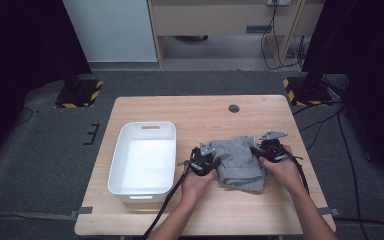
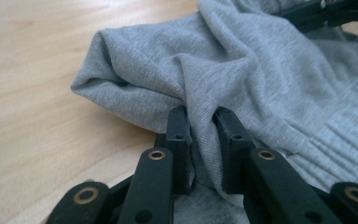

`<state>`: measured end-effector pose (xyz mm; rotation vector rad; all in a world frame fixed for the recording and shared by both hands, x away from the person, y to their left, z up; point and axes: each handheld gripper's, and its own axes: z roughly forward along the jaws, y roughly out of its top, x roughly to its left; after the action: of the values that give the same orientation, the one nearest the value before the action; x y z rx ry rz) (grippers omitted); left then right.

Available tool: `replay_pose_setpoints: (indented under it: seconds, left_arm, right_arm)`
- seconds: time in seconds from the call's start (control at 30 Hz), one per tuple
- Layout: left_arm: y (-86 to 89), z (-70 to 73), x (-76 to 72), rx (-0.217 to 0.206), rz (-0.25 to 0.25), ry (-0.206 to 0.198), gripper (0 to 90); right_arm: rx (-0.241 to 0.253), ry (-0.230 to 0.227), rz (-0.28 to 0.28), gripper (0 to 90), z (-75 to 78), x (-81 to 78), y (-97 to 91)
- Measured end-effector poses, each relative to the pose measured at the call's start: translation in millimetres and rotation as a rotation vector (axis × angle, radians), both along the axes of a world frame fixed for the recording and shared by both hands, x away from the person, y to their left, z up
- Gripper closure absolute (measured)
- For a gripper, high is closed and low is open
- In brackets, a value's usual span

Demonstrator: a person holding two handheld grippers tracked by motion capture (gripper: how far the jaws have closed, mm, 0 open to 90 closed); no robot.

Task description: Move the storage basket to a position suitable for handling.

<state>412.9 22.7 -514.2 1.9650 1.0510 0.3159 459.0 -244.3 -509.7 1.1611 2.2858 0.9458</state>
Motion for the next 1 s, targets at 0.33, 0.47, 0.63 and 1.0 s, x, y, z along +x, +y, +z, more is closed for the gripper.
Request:
replay_pose_setpoints:
  seconds: [0.33, 0.47, 0.63, 1.0]
  left_arm:
    - [-1.8, 19.6, -2.0, 0.002, -0.014, -0.031, 77.1]
    - [-2.9, 29.0, -3.1, 0.003, -0.022, -0.043, 77.2]
    - [-1.6, 43.2, -4.7, -0.004, -0.028, -0.061, 77.3]
    - [10.7, 77.5, -3.0, 0.017, -0.020, -0.102, 77.4]
  right_arm:
    - [-0.002, -0.022, 0.001, 75.0, 19.2, -1.3, -4.8]
    - [-0.004, -0.035, 0.004, 75.1, 31.3, -0.2, -5.2]
    - [-0.001, -0.048, 0.004, 75.2, 41.1, 0.4, -5.2]
    - [0.022, -0.075, 0.025, 75.2, 65.1, 4.9, 4.0]
